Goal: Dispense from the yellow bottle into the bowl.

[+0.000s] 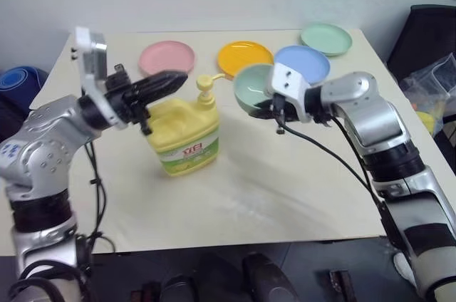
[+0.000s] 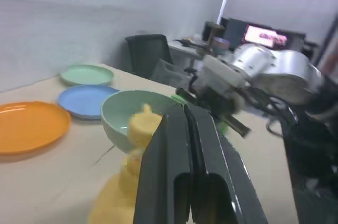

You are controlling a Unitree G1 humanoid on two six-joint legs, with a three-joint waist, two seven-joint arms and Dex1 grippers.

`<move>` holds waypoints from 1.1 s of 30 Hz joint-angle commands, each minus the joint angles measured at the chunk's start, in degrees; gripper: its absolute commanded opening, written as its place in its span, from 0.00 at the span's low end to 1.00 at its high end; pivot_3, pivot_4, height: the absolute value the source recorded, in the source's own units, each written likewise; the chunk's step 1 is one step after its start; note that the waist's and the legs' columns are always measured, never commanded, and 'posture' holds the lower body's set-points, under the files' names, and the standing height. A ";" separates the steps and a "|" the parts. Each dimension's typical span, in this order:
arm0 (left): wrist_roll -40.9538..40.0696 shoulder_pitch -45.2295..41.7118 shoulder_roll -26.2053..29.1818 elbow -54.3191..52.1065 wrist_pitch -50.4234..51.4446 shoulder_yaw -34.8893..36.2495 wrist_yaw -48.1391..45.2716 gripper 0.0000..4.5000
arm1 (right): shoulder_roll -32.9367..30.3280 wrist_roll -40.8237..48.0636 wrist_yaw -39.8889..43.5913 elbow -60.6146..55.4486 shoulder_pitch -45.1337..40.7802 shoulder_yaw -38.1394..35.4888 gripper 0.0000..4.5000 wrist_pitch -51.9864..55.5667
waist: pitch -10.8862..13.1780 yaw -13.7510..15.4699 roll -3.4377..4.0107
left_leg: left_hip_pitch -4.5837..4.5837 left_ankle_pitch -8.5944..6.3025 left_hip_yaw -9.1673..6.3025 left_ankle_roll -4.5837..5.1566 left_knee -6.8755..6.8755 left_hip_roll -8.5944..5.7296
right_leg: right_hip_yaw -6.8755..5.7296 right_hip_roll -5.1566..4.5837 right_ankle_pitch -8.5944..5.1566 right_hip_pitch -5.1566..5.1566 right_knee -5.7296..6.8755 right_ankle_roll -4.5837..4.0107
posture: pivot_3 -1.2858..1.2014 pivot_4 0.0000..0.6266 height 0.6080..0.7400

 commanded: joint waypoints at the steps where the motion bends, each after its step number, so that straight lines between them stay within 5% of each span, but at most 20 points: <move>1: 4.06 10.56 4.51 -6.55 -7.51 -2.05 -10.26 0.01 | -1.25 -0.49 -0.20 -0.38 5.08 -1.65 0.00 -5.60 | 0.01 -0.50 -0.01 | -0.01 0.00 0.03 0.00 -0.04 0.00 | 0.04 0.02 0.00 -0.02 -0.10 0.00 | 0.52 0.24 1.00; 6: 8.27 24.20 6.83 -11.63 -15.02 -3.53 -15.22 0.01 | -0.38 -2.14 -2.63 1.99 11.76 -1.72 0.00 -10.74 | 0.10 -0.86 -0.02 | -0.52 0.00 0.07 -0.01 -0.01 -0.02 | 0.17 0.05 -0.01 -0.46 -0.22 -0.01 | 0.52 0.24 1.00; 13: 21.03 35.81 -2.39 -8.57 -33.94 -7.08 -10.33 0.01 | 1.04 -7.51 -10.22 11.76 20.29 -1.36 0.00 -27.01 | 0.15 -0.52 -0.12 | 0.09 0.01 0.13 -0.03 -0.06 -0.22 | 0.51 0.18 0.00 0.20 -0.40 0.00 | 0.52 0.24 1.00; 18: 20.84 38.78 -4.79 -5.01 -35.74 -4.91 -7.58 0.01 | 1.03 -6.40 -10.53 10.55 23.45 -3.39 0.00 -28.19 | 0.14 0.24 -0.13 | 0.44 0.00 0.06 -0.02 -0.12 -0.14 | 0.58 0.18 0.00 0.65 -0.62 0.00 | 0.52 0.24 1.00; 20: 20.95 39.34 -4.41 -4.30 -36.21 -4.95 -7.79 0.00 | 1.51 -4.57 -10.32 8.58 24.69 -4.90 0.14 -27.04 | 0.14 0.55 -0.13 | 0.43 -0.01 0.07 0.00 -0.11 -0.13 | 0.56 0.15 0.00 0.64 -0.62 0.00 | 0.52 0.24 1.00; 23: 21.28 39.37 -4.68 -3.49 -35.87 -4.78 -6.21 0.13 | 2.16 -1.21 -9.94 4.79 26.85 -7.38 0.34 -24.78 | 0.14 1.01 -0.13 | 0.41 -0.01 0.05 -0.01 -0.12 -0.11 | 0.54 0.12 0.00 0.61 -0.61 0.00 | 0.52 0.24 1.00; 31: 28.63 44.92 -3.13 4.14 -44.66 -2.27 -4.59 0.66 | -1.35 9.72 -6.98 -12.49 40.87 -18.04 0.96 -26.13 | 0.15 2.13 -0.12 | 0.37 -0.02 0.07 -0.02 -0.19 -0.09 | 0.53 0.15 0.00 0.58 -0.68 0.00 | 0.52 0.24 1.00; 33: 30.03 46.15 -3.22 6.68 -48.79 -1.97 -5.02 0.79 | -1.40 12.33 -5.21 -14.45 45.94 -20.79 1.00 -30.77 | 0.14 2.50 -0.14 | 0.38 -0.03 0.10 -0.03 -0.24 -0.07 | 0.52 0.20 0.00 0.66 -0.83 0.00 | 0.52 0.24 1.00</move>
